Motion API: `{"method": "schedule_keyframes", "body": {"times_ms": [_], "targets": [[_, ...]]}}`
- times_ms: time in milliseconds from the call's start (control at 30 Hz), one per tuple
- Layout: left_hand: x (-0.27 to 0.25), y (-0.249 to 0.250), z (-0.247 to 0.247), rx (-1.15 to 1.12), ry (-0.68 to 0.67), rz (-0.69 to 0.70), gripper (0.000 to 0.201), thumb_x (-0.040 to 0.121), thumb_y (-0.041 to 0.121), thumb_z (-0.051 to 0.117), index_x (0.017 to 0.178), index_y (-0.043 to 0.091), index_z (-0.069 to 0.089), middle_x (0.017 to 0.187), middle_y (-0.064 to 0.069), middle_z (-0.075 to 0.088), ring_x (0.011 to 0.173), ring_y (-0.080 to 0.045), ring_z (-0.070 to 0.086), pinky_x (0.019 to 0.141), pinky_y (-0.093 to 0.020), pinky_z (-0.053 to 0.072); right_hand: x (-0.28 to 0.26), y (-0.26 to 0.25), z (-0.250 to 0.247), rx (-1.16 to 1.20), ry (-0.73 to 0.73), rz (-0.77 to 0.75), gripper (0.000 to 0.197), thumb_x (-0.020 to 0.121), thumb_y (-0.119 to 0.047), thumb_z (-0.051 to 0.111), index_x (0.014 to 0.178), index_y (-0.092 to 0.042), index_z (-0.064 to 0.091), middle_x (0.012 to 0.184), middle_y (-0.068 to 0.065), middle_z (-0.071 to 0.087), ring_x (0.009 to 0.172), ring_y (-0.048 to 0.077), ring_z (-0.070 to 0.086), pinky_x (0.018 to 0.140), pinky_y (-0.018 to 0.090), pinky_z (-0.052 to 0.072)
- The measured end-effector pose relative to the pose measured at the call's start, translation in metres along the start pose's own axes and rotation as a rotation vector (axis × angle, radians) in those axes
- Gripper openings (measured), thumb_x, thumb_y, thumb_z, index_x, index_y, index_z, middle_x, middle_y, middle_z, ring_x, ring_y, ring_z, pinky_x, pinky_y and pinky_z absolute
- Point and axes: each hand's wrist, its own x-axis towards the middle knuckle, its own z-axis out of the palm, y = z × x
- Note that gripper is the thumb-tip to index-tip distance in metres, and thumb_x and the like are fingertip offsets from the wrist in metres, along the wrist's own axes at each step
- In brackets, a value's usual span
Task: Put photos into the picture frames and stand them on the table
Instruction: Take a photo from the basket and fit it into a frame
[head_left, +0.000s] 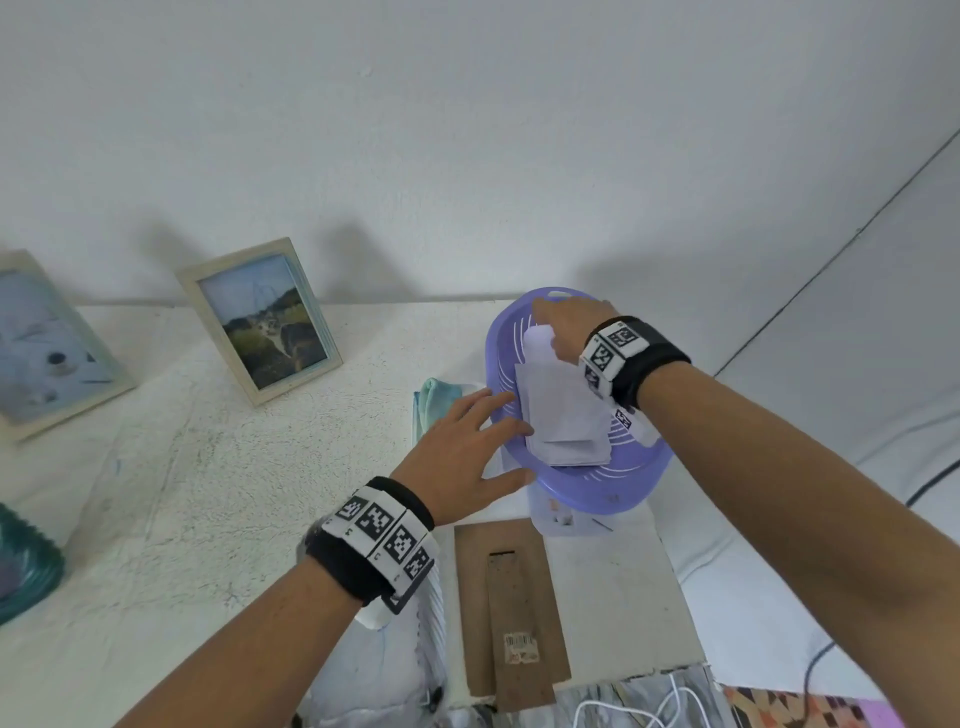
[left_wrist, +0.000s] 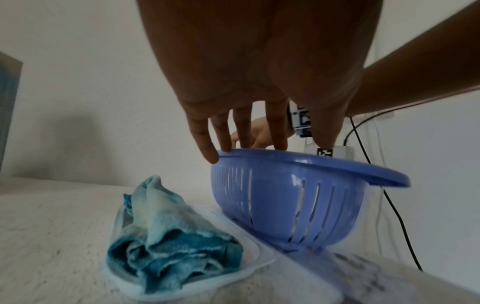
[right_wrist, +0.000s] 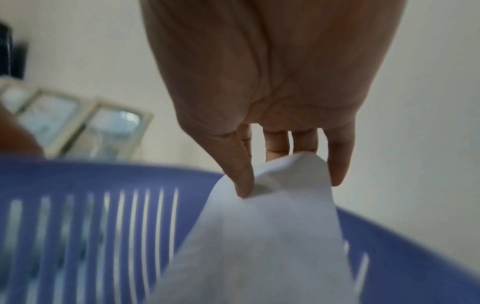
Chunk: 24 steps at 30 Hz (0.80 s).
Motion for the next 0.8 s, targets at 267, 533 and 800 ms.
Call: {"method": "schedule_keyframes", "body": {"times_ms": [267,533,800], "targets": [[0.001,0.012,-0.039,-0.511,0.312,-0.221,0.032,0.094,0.036,0.064,0.124,0.027,0.059,0.125,0.01,0.061,0.108,-0.002,0.06,0.092,-0.026,0.05,-0.084,0.016,-0.071,0.568,0.372,-0.147,0.029,0.093,-0.01,0.046,0.117,-0.021,0.058,0.109,0.008,0.061,0.103,0.024,0.054,0.083,0.031,0.039],[-0.032,0.024,-0.066,-0.87,0.396,-0.272,0.012,0.094,0.021,0.066,0.1,0.012,0.072,0.093,-0.007,0.075,0.082,-0.025,0.069,0.069,-0.037,0.055,-0.148,-0.041,-0.055,1.026,0.498,-0.192,0.029,0.092,-0.014,0.061,0.118,-0.026,0.061,0.083,-0.005,0.059,0.077,0.008,0.056,0.071,0.019,0.044],[-0.103,0.012,-0.061,-1.014,0.436,-0.502,0.018,0.092,0.012,0.063,0.105,0.002,0.068,0.098,-0.012,0.075,0.091,-0.03,0.072,0.074,-0.038,0.061,-0.181,-0.104,0.025,1.584,0.186,0.019,0.009,0.094,-0.009,0.059,0.103,-0.01,0.062,0.081,0.012,0.066,0.066,0.023,0.062,0.058,0.034,0.056]]}}
